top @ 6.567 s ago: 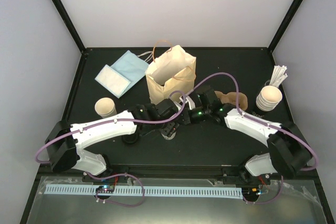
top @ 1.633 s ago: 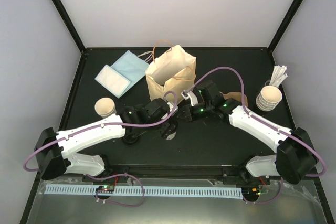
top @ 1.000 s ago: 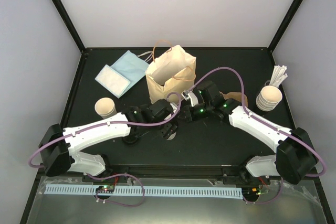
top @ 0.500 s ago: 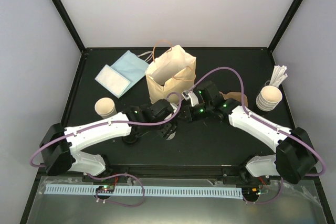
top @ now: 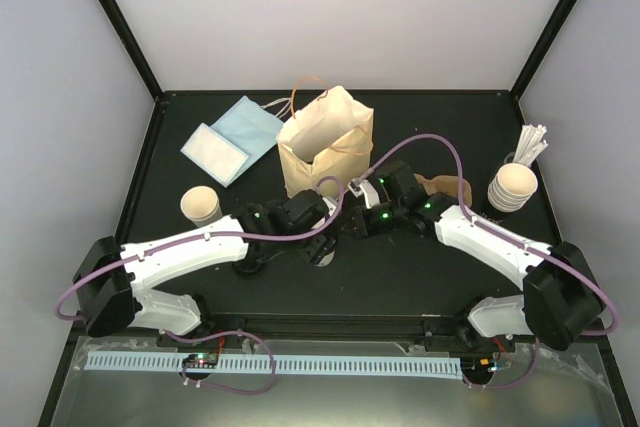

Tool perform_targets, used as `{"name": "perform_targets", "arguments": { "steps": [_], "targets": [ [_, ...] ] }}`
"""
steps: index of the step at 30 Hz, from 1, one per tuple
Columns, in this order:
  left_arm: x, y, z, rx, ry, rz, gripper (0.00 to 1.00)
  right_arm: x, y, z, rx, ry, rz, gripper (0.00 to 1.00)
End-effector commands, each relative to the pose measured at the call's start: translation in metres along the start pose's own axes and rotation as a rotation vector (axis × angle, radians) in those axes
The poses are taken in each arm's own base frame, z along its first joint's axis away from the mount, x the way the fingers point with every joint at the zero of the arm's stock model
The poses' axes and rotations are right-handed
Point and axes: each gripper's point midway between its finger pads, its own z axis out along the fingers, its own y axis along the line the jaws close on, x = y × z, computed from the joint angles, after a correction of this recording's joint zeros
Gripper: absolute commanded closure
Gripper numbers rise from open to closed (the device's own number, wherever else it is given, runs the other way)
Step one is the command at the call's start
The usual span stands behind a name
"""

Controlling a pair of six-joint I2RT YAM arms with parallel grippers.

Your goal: Pack the takeout coffee

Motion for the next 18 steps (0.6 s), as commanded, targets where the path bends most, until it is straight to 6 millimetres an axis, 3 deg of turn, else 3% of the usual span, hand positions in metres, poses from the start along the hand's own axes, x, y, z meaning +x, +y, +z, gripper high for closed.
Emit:
{"name": "perform_targets", "arguments": {
  "steps": [1, 7, 18],
  "targets": [
    [0.017, -0.004, 0.006, 0.040, 0.047, 0.004, 0.26, 0.004, 0.005, 0.003, -0.059, 0.015, -0.014, 0.99],
    [0.020, -0.009, 0.010, 0.064, 0.064, 0.011, 0.27, 0.007, 0.021, 0.010, -0.186, 0.060, -0.013, 0.99],
    [0.022, -0.013, 0.014, 0.084, 0.082, 0.011, 0.27, 0.005, 0.030, 0.026, -0.317, 0.118, 0.020, 0.99]
  ]
}}
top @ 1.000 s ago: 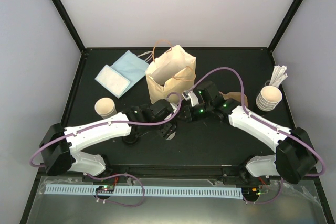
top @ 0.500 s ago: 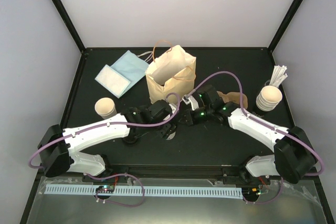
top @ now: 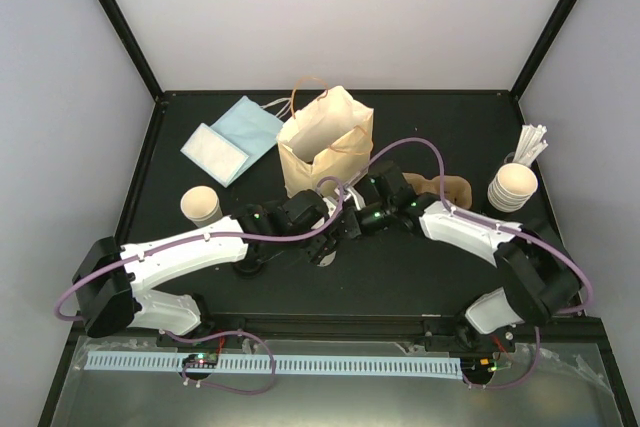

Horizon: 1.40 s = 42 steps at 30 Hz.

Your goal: Pack the takeout coffee

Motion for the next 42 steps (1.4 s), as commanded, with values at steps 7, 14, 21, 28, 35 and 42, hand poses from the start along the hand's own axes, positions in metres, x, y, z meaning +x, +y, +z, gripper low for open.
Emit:
{"name": "perform_targets", "arguments": {
  "steps": [7, 14, 21, 28, 35, 42],
  "targets": [
    [0.021, -0.015, 0.012, 0.086, 0.083, 0.004, 0.28, -0.003, 0.016, 0.015, -0.181, 0.053, 0.007, 0.99],
    [0.024, -0.016, 0.016, 0.096, 0.090, -0.003, 0.28, 0.016, -0.035, 0.034, -0.102, 0.070, 0.116, 0.99],
    [0.030, -0.019, 0.020, 0.113, 0.095, -0.011, 0.28, 0.031, -0.066, 0.039, -0.003, 0.072, 0.173, 0.99],
    [0.028, -0.020, 0.018, 0.115, 0.083, -0.009, 0.28, 0.007, -0.014, 0.019, -0.107, 0.015, 0.070, 0.99],
    [0.025, -0.021, 0.012, 0.123, 0.068, -0.003, 0.28, -0.018, 0.024, 0.005, -0.168, -0.035, -0.010, 0.99],
    [0.026, -0.021, 0.012, 0.118, 0.073, 0.003, 0.28, -0.006, -0.043, 0.027, -0.086, -0.035, 0.135, 0.99]
  ]
}}
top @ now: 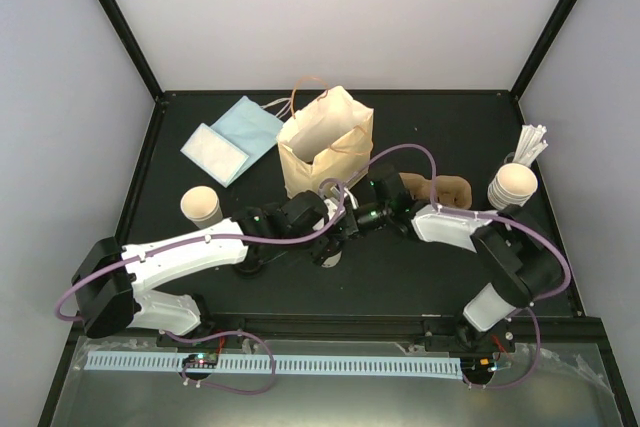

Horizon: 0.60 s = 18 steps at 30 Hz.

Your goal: Pack the takeout coffee

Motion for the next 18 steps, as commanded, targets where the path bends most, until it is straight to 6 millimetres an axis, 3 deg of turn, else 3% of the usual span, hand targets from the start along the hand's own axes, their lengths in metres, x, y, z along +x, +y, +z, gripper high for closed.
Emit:
{"name": "perform_targets", "arguments": {
  "steps": [1, 3, 5, 10, 13, 15, 18],
  "targets": [
    [0.033, -0.011, 0.008, 0.065, 0.118, -0.009, 0.28, 0.011, -0.060, 0.007, 0.091, -0.010, 0.144, 0.99],
    [0.032, -0.011, 0.008, 0.063, 0.119, -0.007, 0.28, 0.017, -0.072, 0.007, 0.110, -0.006, 0.168, 0.99],
    [0.031, -0.011, 0.008, 0.061, 0.118, -0.006, 0.28, 0.013, -0.063, 0.005, 0.098, -0.012, 0.145, 0.99],
    [0.029, -0.010, 0.006, 0.052, 0.115, -0.007, 0.28, -0.023, -0.001, -0.015, 0.015, -0.080, 0.020, 0.99],
    [0.029, -0.010, 0.006, 0.053, 0.118, -0.006, 0.28, -0.031, 0.014, -0.019, 0.016, -0.084, -0.011, 0.99],
    [0.030, -0.010, 0.006, 0.052, 0.120, -0.007, 0.28, -0.027, 0.003, -0.016, 0.036, -0.066, 0.011, 0.99],
    [0.030, -0.010, 0.007, 0.054, 0.120, -0.009, 0.28, -0.010, -0.043, -0.010, 0.165, -0.038, 0.084, 0.99]
  ]
}}
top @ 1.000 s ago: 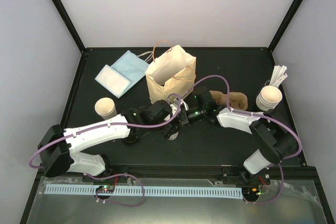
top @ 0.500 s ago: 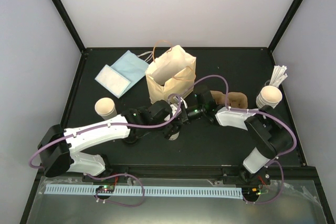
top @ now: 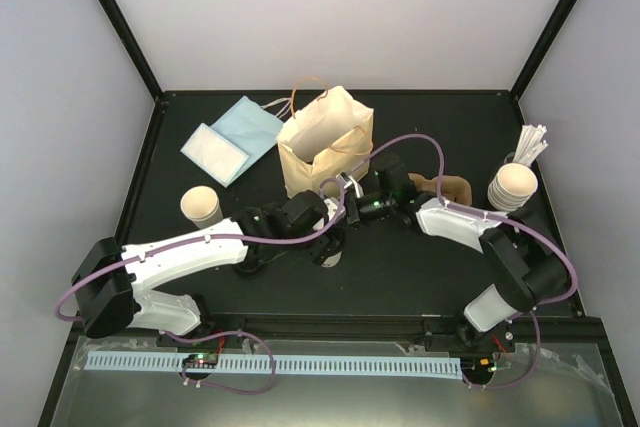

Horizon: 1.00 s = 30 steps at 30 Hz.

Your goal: Pack the takeout coffee

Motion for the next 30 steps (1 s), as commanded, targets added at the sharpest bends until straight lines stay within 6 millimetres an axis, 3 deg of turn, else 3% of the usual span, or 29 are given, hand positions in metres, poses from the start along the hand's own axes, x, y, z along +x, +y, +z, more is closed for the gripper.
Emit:
{"name": "perform_targets", "arguments": {
  "steps": [1, 3, 6, 8, 12, 15, 17, 22, 24, 26, 30],
  "targets": [
    [0.030, -0.010, 0.006, 0.052, 0.120, -0.022, 0.28, 0.025, -0.061, 0.004, 0.183, 0.043, 0.094, 0.99],
    [0.029, -0.010, 0.006, 0.051, 0.120, -0.023, 0.28, 0.039, -0.074, 0.006, 0.193, 0.067, 0.122, 0.99],
    [0.029, -0.010, 0.007, 0.050, 0.122, -0.021, 0.28, 0.042, -0.071, 0.004, 0.184, 0.079, 0.115, 0.99],
    [0.028, -0.010, 0.006, 0.050, 0.120, -0.019, 0.28, 0.032, -0.053, 0.001, 0.164, 0.063, 0.072, 0.99],
    [0.027, -0.009, 0.006, 0.045, 0.122, -0.019, 0.28, 0.010, 0.006, -0.011, 0.065, 0.024, -0.040, 0.99],
    [0.028, -0.009, 0.005, 0.042, 0.124, -0.018, 0.28, 0.009, 0.032, -0.019, 0.009, 0.011, -0.082, 0.99],
    [0.028, -0.008, 0.005, 0.041, 0.123, -0.017, 0.28, 0.016, 0.025, -0.016, 0.017, 0.026, -0.072, 0.99],
    [0.027, -0.008, 0.005, 0.038, 0.122, -0.018, 0.28, 0.067, -0.057, 0.008, 0.114, 0.161, 0.103, 0.99],
    [0.027, -0.008, 0.005, 0.039, 0.121, -0.018, 0.28, 0.078, -0.080, 0.010, 0.175, 0.183, 0.138, 0.99],
    [0.028, -0.009, 0.005, 0.043, 0.122, -0.017, 0.28, 0.071, -0.076, 0.009, 0.188, 0.176, 0.112, 0.99],
    [0.028, -0.009, 0.005, 0.041, 0.123, -0.017, 0.28, 0.036, -0.026, -0.001, 0.150, 0.108, 0.000, 0.99]
  ]
}}
